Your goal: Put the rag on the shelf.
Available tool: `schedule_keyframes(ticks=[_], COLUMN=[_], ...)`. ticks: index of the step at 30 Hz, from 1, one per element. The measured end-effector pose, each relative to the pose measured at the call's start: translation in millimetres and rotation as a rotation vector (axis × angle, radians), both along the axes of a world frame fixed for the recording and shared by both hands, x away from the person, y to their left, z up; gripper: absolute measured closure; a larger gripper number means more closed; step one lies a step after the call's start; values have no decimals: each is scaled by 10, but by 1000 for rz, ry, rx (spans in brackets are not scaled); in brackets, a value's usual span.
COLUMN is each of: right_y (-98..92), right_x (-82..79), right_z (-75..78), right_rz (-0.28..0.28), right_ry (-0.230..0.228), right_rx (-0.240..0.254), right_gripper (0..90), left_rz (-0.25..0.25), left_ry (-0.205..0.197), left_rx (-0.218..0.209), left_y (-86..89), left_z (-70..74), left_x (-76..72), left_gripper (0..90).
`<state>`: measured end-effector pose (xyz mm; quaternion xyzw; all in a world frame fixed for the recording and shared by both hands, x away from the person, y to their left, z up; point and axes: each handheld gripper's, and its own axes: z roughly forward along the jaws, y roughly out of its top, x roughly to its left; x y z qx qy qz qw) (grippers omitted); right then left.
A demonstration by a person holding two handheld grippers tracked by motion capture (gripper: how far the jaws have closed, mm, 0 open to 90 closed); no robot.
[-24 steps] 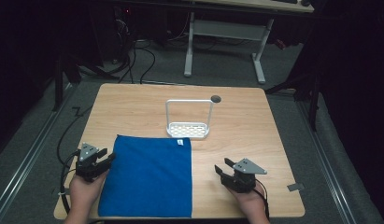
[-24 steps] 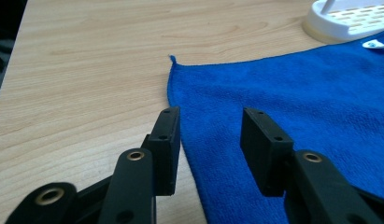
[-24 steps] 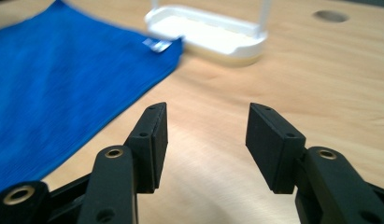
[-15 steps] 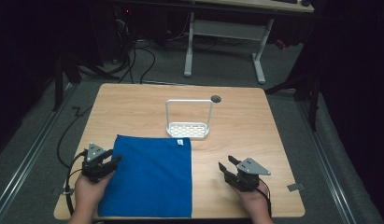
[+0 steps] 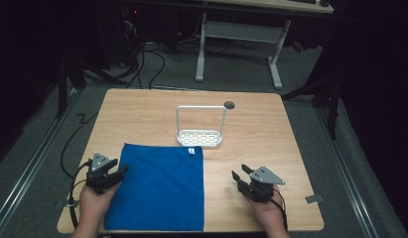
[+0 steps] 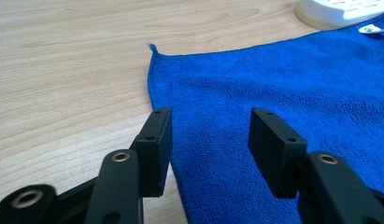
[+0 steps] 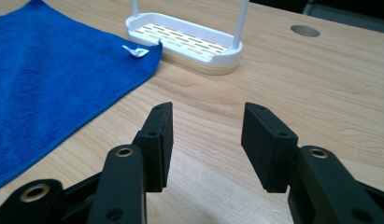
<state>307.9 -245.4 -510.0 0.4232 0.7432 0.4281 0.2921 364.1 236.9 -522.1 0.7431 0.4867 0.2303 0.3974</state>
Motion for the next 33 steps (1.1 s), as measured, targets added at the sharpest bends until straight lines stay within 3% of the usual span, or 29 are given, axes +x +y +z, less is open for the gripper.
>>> schedule_keyframes(ticks=[10, 15, 21, 24, 26, 29, 33], right_y=[81, 106, 206, 269, 334, 367, 440], right_x=[4, 9, 1, 22, 60, 97, 176], right_z=[9, 17, 8, 11, 25, 42, 70], right_rz=[46, 66, 73, 81, 95, 109, 124], right_ry=[8, 15, -20, -20, -6, 4, 35], right_rx=[-11, 8, -3, -16, -46, -35, -41], right_gripper=[465, 444, 449, 454, 397, 385, 353], left_rz=[5, 7, -1, -6, -8, 2, 26], left_ry=[-28, -26, -11, -9, -12, -23, 9], left_rx=[13, -3, -40, 14, 7, -5, -1], left_y=[-19, -27, -43, -88, -98, -99, -57], left_z=[16, 29, 8, 7, 15, 14, -10], left_x=[4, 34, 129, 193, 222, 271, 379], left_gripper=[496, 497, 496, 489, 494, 491, 504])
